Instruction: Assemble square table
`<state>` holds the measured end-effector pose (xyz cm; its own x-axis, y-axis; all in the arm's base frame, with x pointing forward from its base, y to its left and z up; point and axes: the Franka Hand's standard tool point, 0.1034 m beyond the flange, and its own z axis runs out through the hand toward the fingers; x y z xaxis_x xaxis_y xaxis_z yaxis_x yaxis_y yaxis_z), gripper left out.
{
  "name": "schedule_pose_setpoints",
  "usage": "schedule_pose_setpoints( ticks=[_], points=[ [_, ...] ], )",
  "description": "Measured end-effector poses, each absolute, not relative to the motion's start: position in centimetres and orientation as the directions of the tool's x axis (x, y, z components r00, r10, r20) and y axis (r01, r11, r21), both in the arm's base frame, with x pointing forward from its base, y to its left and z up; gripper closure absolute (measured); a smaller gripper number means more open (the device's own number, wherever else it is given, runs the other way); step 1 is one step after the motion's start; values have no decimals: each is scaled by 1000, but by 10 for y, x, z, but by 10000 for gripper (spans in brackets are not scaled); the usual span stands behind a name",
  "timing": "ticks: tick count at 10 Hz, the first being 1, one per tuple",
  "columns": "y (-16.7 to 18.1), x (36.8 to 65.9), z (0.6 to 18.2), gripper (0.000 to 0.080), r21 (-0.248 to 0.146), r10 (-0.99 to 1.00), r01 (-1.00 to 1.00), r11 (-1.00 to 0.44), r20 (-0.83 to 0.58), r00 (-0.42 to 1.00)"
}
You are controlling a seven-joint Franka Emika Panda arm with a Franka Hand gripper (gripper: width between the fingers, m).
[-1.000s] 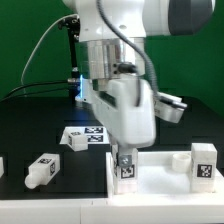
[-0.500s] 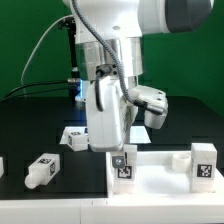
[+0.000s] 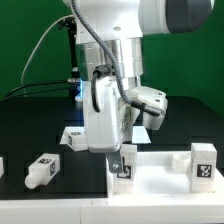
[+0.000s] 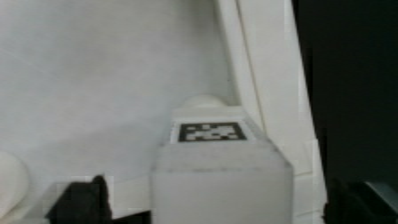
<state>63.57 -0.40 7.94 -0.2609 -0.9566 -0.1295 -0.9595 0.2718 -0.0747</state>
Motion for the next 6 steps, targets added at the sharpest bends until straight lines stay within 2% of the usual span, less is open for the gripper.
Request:
schedule_pose_setpoints(
  ticks=[1,2,6],
  points=[
    [0,636,90,165,-80,-949,-954,290,-150,-276],
    [3,636,92,152,-82,-949,-954,289,-153,-275],
    [3,634,88,151,-78,-951,-956,283,-149,-270]
  ],
)
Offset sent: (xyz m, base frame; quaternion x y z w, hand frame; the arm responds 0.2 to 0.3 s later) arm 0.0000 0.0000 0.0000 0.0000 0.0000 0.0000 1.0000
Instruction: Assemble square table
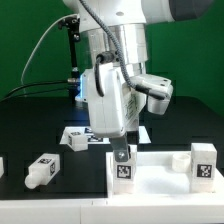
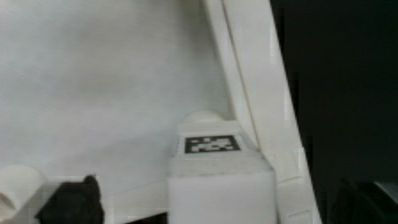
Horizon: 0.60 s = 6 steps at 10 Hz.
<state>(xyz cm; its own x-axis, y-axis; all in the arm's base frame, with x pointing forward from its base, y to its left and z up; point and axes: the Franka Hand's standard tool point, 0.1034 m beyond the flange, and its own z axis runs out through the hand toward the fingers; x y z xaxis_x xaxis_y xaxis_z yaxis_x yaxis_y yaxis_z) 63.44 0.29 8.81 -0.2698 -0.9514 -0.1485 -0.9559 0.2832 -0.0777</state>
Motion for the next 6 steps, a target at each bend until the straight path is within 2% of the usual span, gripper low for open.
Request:
schedule_pose_setpoints(
  ticks=[2,3,4,5,6],
  points=[
    [13,629,95,151,-91,-962,-966,242,-154,-227],
    [26,612,95,151,-93,-965,-969,228,-154,-212],
    [45,595,92,151,-71,-970,-976,206,-148,-194],
    [55,591,93,151,-36,-972,-982,183,-156,-176],
    [51,592,92,151,-40,-971,-981,190,-155,-182]
  ],
)
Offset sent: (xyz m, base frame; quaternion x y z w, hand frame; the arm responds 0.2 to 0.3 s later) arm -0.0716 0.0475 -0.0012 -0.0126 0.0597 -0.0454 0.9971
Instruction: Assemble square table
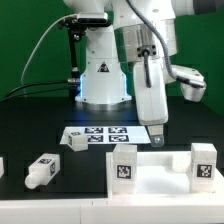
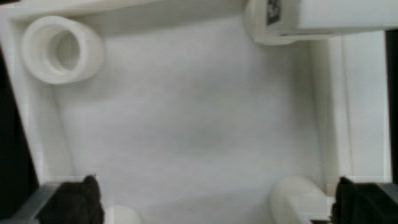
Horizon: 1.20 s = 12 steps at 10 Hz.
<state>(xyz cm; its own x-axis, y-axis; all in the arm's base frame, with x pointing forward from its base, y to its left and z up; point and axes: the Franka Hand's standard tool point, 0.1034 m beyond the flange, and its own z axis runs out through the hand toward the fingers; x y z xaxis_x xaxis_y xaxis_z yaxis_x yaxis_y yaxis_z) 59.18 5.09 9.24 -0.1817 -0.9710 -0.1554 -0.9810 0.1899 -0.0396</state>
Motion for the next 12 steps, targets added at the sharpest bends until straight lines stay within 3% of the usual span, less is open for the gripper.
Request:
schedule_pose_setpoints(
  ticks=[3,5,7,10,12],
  points=[
    [51,591,91,151,-37,-971,-981,189,-154,-181],
    [59,570,88,151,-80,-985,-989,124,-130,-113],
    [74,546,78,151,-68,-994,-996,58,-97,-52],
    [72,546,75,151,-75,-995,-996,57,-91,-50],
    [68,530,50,151,-47,-996,-997,55,-68,-52]
  ],
)
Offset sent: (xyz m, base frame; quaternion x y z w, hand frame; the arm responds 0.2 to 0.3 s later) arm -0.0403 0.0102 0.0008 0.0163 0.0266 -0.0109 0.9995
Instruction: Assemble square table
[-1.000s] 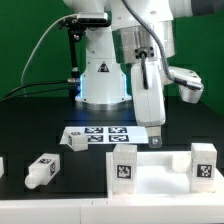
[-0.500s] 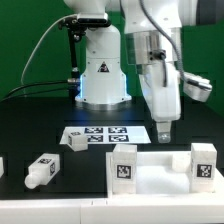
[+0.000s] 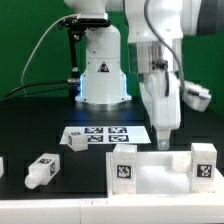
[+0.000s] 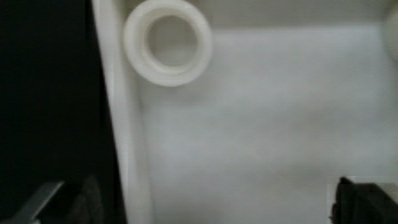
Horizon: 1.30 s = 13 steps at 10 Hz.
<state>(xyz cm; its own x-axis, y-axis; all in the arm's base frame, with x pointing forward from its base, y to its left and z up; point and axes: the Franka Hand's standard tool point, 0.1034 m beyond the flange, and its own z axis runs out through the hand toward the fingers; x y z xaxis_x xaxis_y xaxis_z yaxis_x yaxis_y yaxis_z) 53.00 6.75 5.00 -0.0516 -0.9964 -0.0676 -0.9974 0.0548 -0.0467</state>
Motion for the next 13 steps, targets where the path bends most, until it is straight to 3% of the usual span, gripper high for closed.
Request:
schedule_pose_setpoints(
  ticks=[3,5,8,9,10,11,13],
  points=[
    [52,515,19,151,-39,-998,-998,47,-46,-45],
    [53,513,16,151,-32,-998,-999,44,-43,-43],
    [53,512,15,564,-30,-998,-999,44,-42,-42],
    [54,507,12,564,-13,-998,-999,44,-45,-43],
    [54,505,11,697,-2,-998,-999,43,-48,-43],
    [54,505,11,743,-3,-998,-999,39,-48,-39],
    [44,500,15,743,-6,-997,-998,-58,-44,58]
  ],
)
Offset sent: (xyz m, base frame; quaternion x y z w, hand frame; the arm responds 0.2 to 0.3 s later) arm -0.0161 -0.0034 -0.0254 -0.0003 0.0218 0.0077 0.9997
